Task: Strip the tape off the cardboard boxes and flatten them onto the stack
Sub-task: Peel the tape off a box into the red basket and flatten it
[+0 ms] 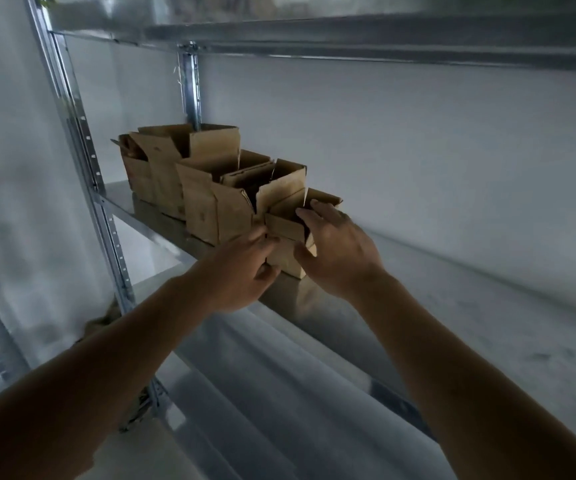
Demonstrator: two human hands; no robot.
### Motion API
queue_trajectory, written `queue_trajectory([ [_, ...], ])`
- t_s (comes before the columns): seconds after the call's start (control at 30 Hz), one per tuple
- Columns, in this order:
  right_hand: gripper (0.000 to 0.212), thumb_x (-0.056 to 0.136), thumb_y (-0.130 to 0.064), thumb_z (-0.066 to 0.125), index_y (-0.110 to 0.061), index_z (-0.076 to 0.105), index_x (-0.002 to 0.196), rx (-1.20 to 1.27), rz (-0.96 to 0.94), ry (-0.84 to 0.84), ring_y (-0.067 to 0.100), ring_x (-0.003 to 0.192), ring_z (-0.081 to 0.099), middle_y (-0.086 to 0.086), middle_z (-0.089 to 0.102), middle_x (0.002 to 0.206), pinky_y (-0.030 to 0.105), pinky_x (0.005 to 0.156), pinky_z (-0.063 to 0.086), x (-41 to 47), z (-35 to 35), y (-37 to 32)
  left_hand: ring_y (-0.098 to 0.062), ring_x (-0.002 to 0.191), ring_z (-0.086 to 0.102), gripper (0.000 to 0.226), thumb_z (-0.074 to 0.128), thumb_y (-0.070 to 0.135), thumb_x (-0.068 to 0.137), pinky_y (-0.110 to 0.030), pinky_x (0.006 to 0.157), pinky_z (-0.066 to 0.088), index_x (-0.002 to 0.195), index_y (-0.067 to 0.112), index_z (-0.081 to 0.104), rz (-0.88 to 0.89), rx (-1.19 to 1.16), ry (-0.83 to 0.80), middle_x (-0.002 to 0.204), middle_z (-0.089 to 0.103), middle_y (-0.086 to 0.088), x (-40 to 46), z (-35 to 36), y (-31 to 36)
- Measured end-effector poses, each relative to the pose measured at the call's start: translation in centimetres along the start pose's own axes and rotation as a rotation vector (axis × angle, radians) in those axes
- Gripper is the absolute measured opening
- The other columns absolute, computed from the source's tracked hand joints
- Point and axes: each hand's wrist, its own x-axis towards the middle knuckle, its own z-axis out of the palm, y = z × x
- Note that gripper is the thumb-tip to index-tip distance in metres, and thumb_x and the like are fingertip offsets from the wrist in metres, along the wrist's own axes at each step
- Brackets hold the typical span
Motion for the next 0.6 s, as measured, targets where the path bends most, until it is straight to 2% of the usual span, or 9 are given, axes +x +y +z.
queue_trajectory([
  [0.13,0.078,0.094,-0.047,0.059,-0.017,0.026,0.158,-0.142,-0.044,0.012,0.028,0.135,0.053,0.009,0.062,0.137,0.046,0.126,0.023,2.0,1.6,-0.1,-0.006,0.103,0.058,0.045,0.045,0.049,0.101,-0.031,0.089,0.056,0.134,0.021,0.055,0.038,0.033,0.032,0.139,0.047,0.005,0.8,0.3,-1.1],
  [0.2,0.077,0.093,-0.056,0.060,-0.019,0.034,0.155,-0.232,-0.026,-0.011,0.025,0.133,0.055,0.004,0.063,0.135,0.045,0.128,0.018,2.2,2.0,-0.2,-0.006,0.099,0.059,0.047,0.040,0.052,0.099,-0.033,0.087,0.057,0.130,0.021,0.056,0.042,0.045,0.053,0.136,0.050,0.004,1.2,0.5,-1.6],
  [0.3,0.044,0.095,-0.054,0.061,-0.027,0.058,0.129,-0.263,0.032,-0.045,0.020,0.122,0.060,-0.005,0.064,0.119,0.038,0.120,0.030,2.0,1.9,-0.7,-0.007,0.099,0.059,0.039,0.043,0.050,0.102,-0.030,0.085,0.055,0.125,0.023,0.057,0.080,0.048,0.067,0.128,0.054,0.006,1.5,0.8,-2.2],
  [0.37,0.024,0.101,-0.038,0.059,-0.027,0.061,0.122,-0.208,0.102,-0.059,0.020,0.111,0.063,-0.005,0.060,0.109,0.032,0.097,0.044,1.7,2.2,-0.9,-0.005,0.097,0.058,0.027,0.050,0.043,0.104,-0.024,0.084,0.052,0.122,0.024,0.057,0.105,0.045,0.076,0.125,0.055,0.007,1.5,0.8,-2.4],
  [0.47,0.031,0.103,-0.026,0.058,-0.032,0.054,0.134,-0.192,0.199,-0.041,0.024,0.107,0.063,-0.002,0.058,0.119,0.034,0.077,0.047,0.6,3.1,-0.9,-0.008,0.104,0.058,0.028,0.050,0.040,0.104,-0.030,0.089,0.053,0.125,0.022,0.057,0.144,0.012,0.072,0.129,0.053,0.005,1.6,0.5,-2.4],
  [0.5,0.032,0.104,-0.023,0.058,-0.033,0.052,0.134,-0.207,0.212,-0.018,0.026,0.106,0.064,-0.002,0.059,0.121,0.034,0.074,0.047,0.2,3.3,-0.8,-0.009,0.107,0.057,0.031,0.049,0.040,0.104,-0.032,0.090,0.053,0.128,0.022,0.056,0.159,0.005,0.059,0.131,0.052,0.004,1.6,0.5,-2.2],
  [0.6,0.025,0.106,-0.017,0.053,-0.029,0.053,0.128,-0.153,0.247,0.094,0.028,0.096,0.067,0.002,0.064,0.118,0.041,0.074,0.057,-1.8,3.3,-0.6,-0.011,0.117,0.056,0.045,0.050,0.041,0.105,-0.023,0.088,0.044,0.144,0.020,0.045,0.204,-0.011,0.015,0.143,0.047,0.002,1.4,0.6,-1.3],
])
